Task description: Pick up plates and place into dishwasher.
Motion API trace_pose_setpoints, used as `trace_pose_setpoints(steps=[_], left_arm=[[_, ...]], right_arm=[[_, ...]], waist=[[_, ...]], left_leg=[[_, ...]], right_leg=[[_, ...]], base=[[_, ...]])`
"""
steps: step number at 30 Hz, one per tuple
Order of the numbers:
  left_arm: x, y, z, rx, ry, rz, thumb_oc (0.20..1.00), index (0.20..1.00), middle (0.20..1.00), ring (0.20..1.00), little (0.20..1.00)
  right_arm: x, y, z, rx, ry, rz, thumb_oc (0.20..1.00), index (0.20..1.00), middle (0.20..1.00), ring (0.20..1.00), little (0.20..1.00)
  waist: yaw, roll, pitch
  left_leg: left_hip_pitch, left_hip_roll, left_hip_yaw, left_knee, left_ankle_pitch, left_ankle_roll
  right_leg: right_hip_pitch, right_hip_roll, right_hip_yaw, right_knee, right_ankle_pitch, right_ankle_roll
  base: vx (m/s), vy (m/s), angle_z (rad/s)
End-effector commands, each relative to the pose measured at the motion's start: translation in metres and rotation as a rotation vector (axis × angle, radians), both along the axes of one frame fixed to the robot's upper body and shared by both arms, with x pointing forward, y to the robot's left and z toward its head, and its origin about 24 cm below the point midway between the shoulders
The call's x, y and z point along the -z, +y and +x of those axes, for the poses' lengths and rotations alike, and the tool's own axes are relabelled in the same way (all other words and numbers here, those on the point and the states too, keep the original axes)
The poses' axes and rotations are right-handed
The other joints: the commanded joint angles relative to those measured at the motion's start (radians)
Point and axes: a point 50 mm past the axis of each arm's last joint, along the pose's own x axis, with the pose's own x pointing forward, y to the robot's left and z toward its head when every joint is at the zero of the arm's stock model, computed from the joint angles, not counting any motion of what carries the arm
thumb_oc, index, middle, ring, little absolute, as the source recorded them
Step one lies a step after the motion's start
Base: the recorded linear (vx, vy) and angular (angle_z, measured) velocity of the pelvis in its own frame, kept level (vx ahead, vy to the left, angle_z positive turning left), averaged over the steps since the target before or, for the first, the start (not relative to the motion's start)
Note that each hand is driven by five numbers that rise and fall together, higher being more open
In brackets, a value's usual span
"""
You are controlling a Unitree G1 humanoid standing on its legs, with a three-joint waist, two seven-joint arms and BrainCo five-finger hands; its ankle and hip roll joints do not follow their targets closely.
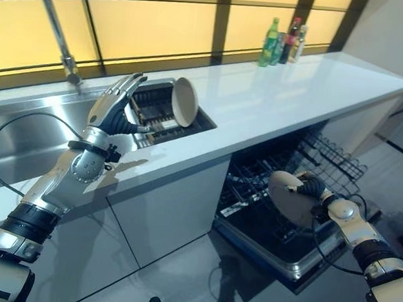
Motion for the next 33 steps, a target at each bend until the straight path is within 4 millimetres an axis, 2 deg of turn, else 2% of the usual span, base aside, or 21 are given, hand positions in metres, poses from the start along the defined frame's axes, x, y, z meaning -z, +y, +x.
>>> trace_pose_setpoints(steps=[1, 7, 19, 27, 28, 29, 33], left_arm=[[-0.050, -0.016, 0.012, 0.077, -0.148, -0.017, 1.000, 1.000, 1.000, 1.000, 1.000], [-0.068, -0.020, 0.015, 0.091, -0.209, -0.034, 1.000, 1.000, 1.000, 1.000, 1.000], [-0.091, -0.029, 0.008, 0.123, -0.309, -0.039, 1.000, 1.000, 1.000, 1.000, 1.000], [-0.102, -0.036, 0.004, 0.151, -0.330, -0.023, 1.000, 1.000, 1.000, 1.000, 1.000], [-0.101, -0.038, 0.004, 0.157, -0.327, -0.021, 1.000, 1.000, 1.000, 1.000, 1.000], [-0.100, -0.039, 0.004, 0.166, -0.323, -0.014, 1.000, 1.000, 1.000, 1.000, 1.000], [-0.098, -0.038, 0.000, 0.168, -0.337, 0.007, 1.000, 1.000, 1.000, 1.000, 1.000]], right_arm=[[-0.068, 0.005, 0.046, -0.020, -0.233, -0.052, 0.200, 0.200, 0.200, 0.200, 0.200], [-0.089, -0.005, 0.060, 0.038, -0.228, -0.058, 0.200, 0.200, 0.200, 0.200, 0.200], [-0.070, -0.028, 0.051, 0.135, -0.082, -0.079, 0.200, 0.200, 0.200, 0.200, 0.200], [-0.064, -0.034, 0.048, 0.187, -0.072, -0.103, 0.200, 0.200, 0.200, 0.200, 0.200], [-0.065, -0.035, 0.048, 0.198, -0.085, -0.109, 0.862, 0.862, 0.862, 0.862, 0.862], [-0.068, -0.036, 0.049, 0.212, -0.119, -0.106, 1.000, 1.000, 1.000, 1.000, 1.000], [-0.086, -0.032, 0.052, 0.237, -0.306, -0.128, 1.000, 1.000, 1.000, 1.000, 1.000]], waist=[[0.035, 0.036, 0.075], [0.052, 0.062, 0.131], [0.061, 0.108, 0.213], [0.057, 0.128, 0.253], [0.056, 0.128, 0.254], [0.055, 0.129, 0.253], [0.042, 0.122, 0.245]], left_leg=[[0.011, -0.030, -0.008, 0.013, -0.161, 0.009], [-0.049, -0.041, -0.032, 0.013, -0.144, 0.008], [-0.110, -0.049, -0.060, 0.013, -0.116, 0.007], [-0.136, -0.053, -0.057, 0.013, -0.099, 0.003], [-0.136, -0.053, -0.057, 0.013, -0.098, 0.003], [-0.135, -0.054, -0.056, 0.013, -0.097, 0.002], [-0.124, -0.051, -0.047, 0.013, -0.098, 0.002]], right_leg=[[0.056, -0.065, -0.016, 0.010, -0.145, 0.079], [0.006, -0.068, -0.024, 0.010, -0.135, 0.074], [-0.052, -0.073, -0.033, 0.011, -0.114, 0.060], [-0.082, -0.078, -0.043, 0.016, -0.099, 0.057], [-0.082, -0.078, -0.045, 0.016, -0.099, 0.057], [-0.082, -0.078, -0.045, 0.017, -0.098, 0.057], [-0.075, -0.078, -0.045, 0.017, -0.092, 0.061]], base=[[-0.08, -0.034, 0.13], [-0.13, -0.014, 0.07], [-0.06, -0.025, 0.05], [-0.04, -0.010, 0.00], [0.00, 0.000, 0.00], [0.00, 0.000, 0.00], [0.00, 0.000, 0.00]])
